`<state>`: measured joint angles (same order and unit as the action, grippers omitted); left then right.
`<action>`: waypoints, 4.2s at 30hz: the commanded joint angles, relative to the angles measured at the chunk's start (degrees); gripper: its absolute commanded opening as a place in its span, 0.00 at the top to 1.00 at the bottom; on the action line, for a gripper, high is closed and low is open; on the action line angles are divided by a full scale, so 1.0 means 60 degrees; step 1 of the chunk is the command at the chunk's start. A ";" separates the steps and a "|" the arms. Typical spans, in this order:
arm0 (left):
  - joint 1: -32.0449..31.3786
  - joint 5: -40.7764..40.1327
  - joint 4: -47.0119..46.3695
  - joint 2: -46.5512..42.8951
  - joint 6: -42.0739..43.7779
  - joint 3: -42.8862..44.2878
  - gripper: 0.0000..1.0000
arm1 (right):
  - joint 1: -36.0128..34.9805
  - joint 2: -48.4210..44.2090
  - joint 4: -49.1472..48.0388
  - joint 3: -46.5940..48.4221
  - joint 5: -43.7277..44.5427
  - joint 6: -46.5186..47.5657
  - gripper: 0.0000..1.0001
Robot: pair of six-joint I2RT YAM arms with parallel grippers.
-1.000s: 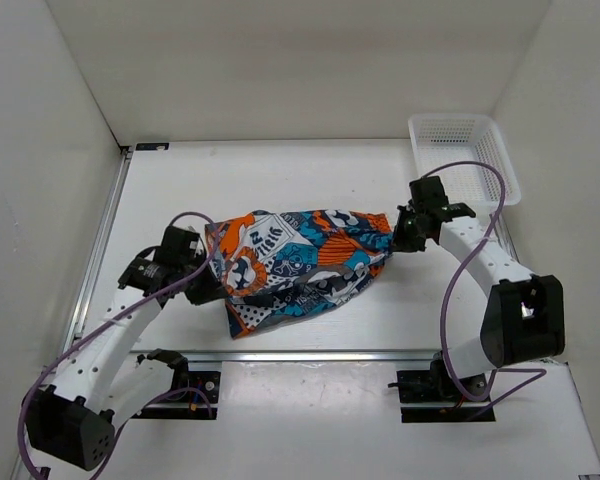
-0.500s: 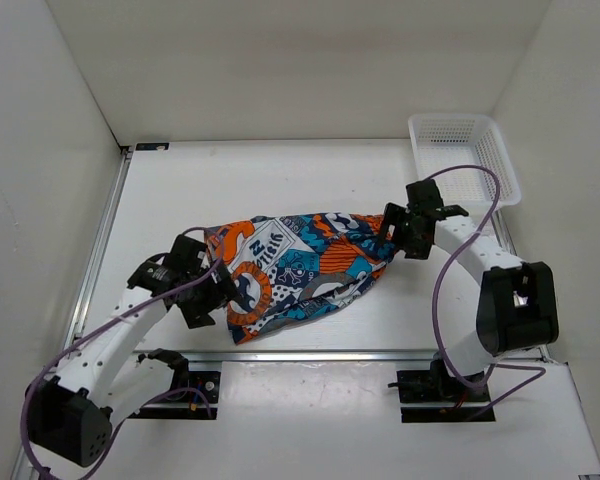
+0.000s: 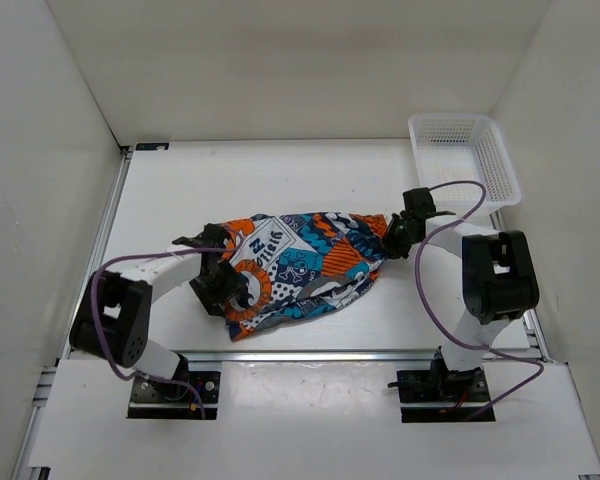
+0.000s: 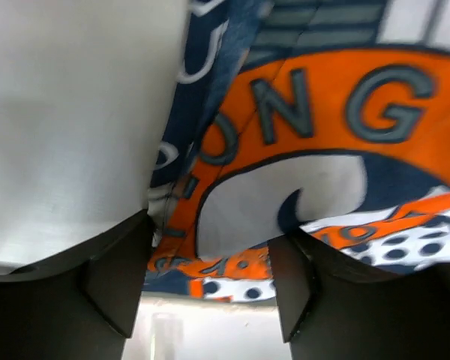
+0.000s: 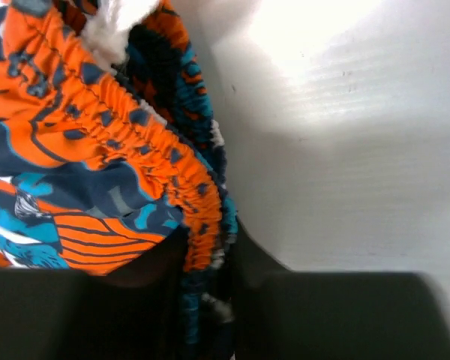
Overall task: Fold and stack the shorts
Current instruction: Fold the shorts
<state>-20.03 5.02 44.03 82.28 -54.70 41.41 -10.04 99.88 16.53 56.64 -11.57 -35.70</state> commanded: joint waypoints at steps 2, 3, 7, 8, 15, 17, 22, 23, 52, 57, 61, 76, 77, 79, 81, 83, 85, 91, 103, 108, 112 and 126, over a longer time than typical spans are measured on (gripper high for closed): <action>0.0495 -0.0557 -0.0835 0.1237 0.0646 0.1414 0.29 | -0.0025 -0.0108 -0.0266 -0.0372 0.0111 -0.0904 0.90; 0.0584 -0.0558 -0.0835 0.1562 0.0823 0.1709 0.29 | -0.0025 -0.0325 -0.0266 -0.0489 0.0199 -0.1064 0.92; 0.0966 -0.0456 -0.0835 0.3057 0.1659 0.3160 0.30 | -0.0025 -0.0810 -0.0602 -0.1469 0.0303 -0.2045 1.00; 0.1096 -0.0455 -0.0835 0.3320 0.1776 0.3380 0.31 | -0.0025 -0.1072 -0.0733 -0.1892 0.0419 -0.2323 1.00; 0.1405 -0.0279 -0.0512 0.2885 0.2450 0.4026 0.31 | -0.0362 -0.1953 -0.0207 -0.2482 0.1708 -0.2166 1.00; 0.1405 -0.0279 -0.0235 0.2665 0.2583 0.3939 0.32 | -0.0362 -0.2216 0.0041 -0.2482 0.2016 -0.2077 1.00; 0.1697 -0.0469 -0.0014 0.1523 0.2671 0.3179 0.54 | -0.0362 -0.2699 0.0334 -0.2614 0.2119 -0.1901 1.00; 0.1698 -0.0470 0.0102 0.1361 0.2671 0.3177 0.58 | -0.0362 -0.2701 0.0335 -0.2716 0.2119 -0.1814 0.93; 0.1595 -0.0587 0.0425 0.1843 0.3286 0.3133 0.90 | -0.0362 -0.5059 0.2151 -0.2586 0.2632 -0.1549 1.00; 0.1595 -0.0427 0.0425 0.1508 0.3286 0.3133 0.87 | -0.0362 -0.5235 0.2239 -0.2365 0.2837 -0.1447 1.00; 0.1595 0.0070 0.0425 0.1404 0.3388 0.3046 0.37 | -0.0362 -0.5235 0.2239 -0.2277 0.2837 -0.1344 1.00; 0.1595 0.1156 -0.0102 0.2135 0.4017 0.2635 0.64 | -0.0362 -0.5059 0.2239 -0.2277 0.2837 -0.1344 1.00; 0.1595 0.1243 -0.0102 0.2136 0.4018 0.2722 0.64 | -0.0362 -0.5059 0.2239 -0.2277 0.2837 -0.1344 1.00; 0.1595 0.1244 -0.0102 0.2136 0.4019 0.2723 0.65 | -0.0362 -0.5059 0.2239 -0.2277 0.2837 -0.1344 1.00; 0.1595 0.1244 -0.0102 0.2136 0.4106 0.2898 0.78 | -0.0362 -0.5059 0.2326 -0.2190 0.2837 -0.1344 1.00; 0.1595 0.1244 -0.0015 0.2006 0.4106 0.3029 0.90 | -0.0362 -0.5059 0.2327 -0.2189 0.2837 -0.1344 1.00; 0.1595 0.1142 0.0234 0.1698 0.4106 0.3337 0.90 | -0.0362 -0.5059 0.2415 -0.2072 0.2837 -0.1344 1.00; 0.1595 0.0469 0.1769 0.0658 0.4106 0.5269 0.90 | -0.0362 -0.4753 0.2767 -0.0507 0.3042 -0.0965 1.00; 0.1595 0.1228 0.2375 -0.1800 0.3581 0.3434 0.90 | -0.0362 -0.5203 0.3440 -0.0224 0.3364 -0.0861 1.00; 0.1508 0.1449 0.1774 -0.2390 0.3024 0.1378 0.90 | -0.0362 -0.5381 0.3251 -0.1602 0.3364 -0.0861 1.00; 0.1171 0.1801 0.1568 -0.2244 0.2935 0.1097 0.67 | -0.0362 -0.5206 0.3016 -0.2174 0.3277 -0.0949 0.66; 0.2063 0.0144 0.1159 0.1587 0.3607 0.4978 0.27 | -0.0084 -0.3320 0.2900 0.0052 0.2957 0.0544 0.08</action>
<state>-9.56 7.79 53.60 84.84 -34.83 70.13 -10.87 75.75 35.48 55.22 9.02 -35.92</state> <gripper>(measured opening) 0.729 0.916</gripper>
